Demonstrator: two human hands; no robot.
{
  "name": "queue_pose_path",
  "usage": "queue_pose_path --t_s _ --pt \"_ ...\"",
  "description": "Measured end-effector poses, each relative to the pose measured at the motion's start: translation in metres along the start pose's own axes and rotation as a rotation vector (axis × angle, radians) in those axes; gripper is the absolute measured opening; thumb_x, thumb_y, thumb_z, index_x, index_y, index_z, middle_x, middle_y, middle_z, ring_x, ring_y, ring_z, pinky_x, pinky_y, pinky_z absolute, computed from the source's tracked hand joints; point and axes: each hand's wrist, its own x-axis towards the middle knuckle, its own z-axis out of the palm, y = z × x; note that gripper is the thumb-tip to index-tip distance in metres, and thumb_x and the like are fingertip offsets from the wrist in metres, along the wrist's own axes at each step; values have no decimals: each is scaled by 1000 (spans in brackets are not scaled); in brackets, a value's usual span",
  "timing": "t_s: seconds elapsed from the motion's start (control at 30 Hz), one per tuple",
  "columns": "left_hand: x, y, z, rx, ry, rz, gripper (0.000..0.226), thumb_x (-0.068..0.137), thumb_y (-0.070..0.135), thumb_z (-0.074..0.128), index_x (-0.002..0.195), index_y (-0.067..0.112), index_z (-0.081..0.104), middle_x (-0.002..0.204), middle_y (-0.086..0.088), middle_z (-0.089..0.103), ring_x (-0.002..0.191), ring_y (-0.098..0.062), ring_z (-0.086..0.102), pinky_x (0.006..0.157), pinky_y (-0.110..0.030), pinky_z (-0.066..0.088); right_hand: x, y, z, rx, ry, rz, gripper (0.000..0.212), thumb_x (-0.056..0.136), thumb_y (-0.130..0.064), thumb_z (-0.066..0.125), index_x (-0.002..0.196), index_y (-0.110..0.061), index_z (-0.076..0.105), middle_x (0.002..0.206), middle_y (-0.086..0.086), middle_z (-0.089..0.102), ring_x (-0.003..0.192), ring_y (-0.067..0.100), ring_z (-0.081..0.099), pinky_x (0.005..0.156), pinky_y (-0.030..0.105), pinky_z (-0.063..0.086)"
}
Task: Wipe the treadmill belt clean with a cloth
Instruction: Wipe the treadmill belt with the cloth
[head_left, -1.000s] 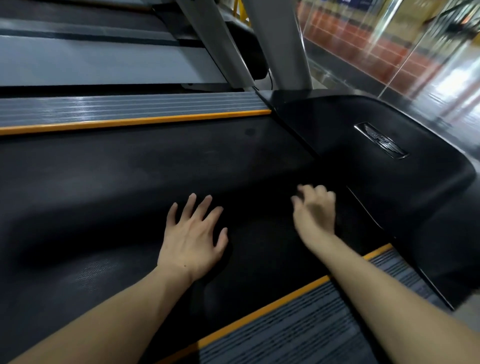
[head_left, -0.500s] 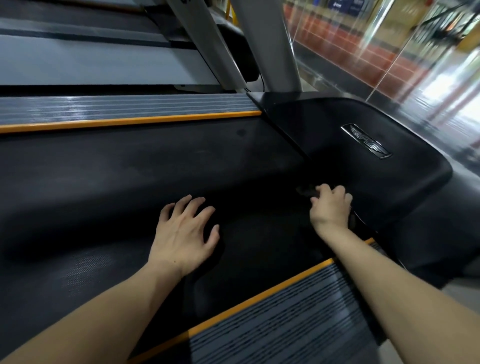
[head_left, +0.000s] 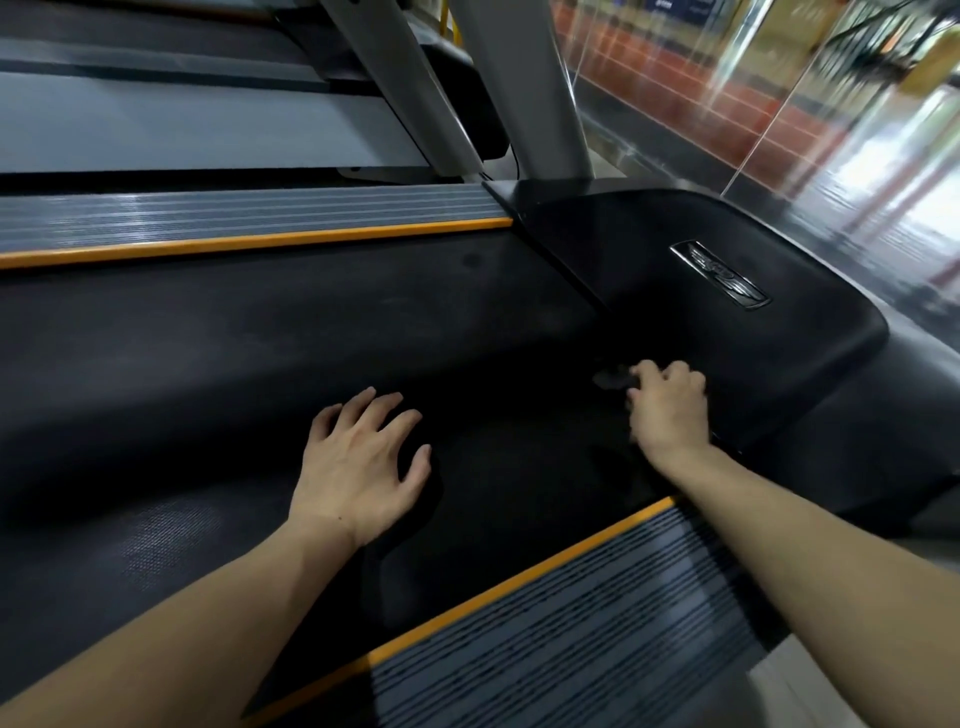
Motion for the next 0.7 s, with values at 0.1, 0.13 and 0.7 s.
queue_pose_path --t_s 0.1,0.13,0.7 --pt "1 -1 0 9 -17 -1 53 95 61 34 133 35 60 149 7 52 148 -19 33 117 -49 28 -8 -9 0 31 -44 129 29 98 -24 53 126 -17 52 123 19 44 110 37 41 92 46 44" --pt "1 -1 0 6 -17 0 53 95 61 34 133 35 60 149 7 52 148 -19 32 117 -49 28 -20 -18 -2 40 -69 140 29 97 -22 52 126 -16 50 124 19 43 111 37 40 92 45 44" --pt "1 -3 1 -24 9 1 50 94 59 38 130 34 64 146 7 55 147 -18 35 118 -48 28 0 18 -5 -70 -77 -55 27 95 -18 57 120 -12 50 114 18 45 104 36 43 82 46 48"
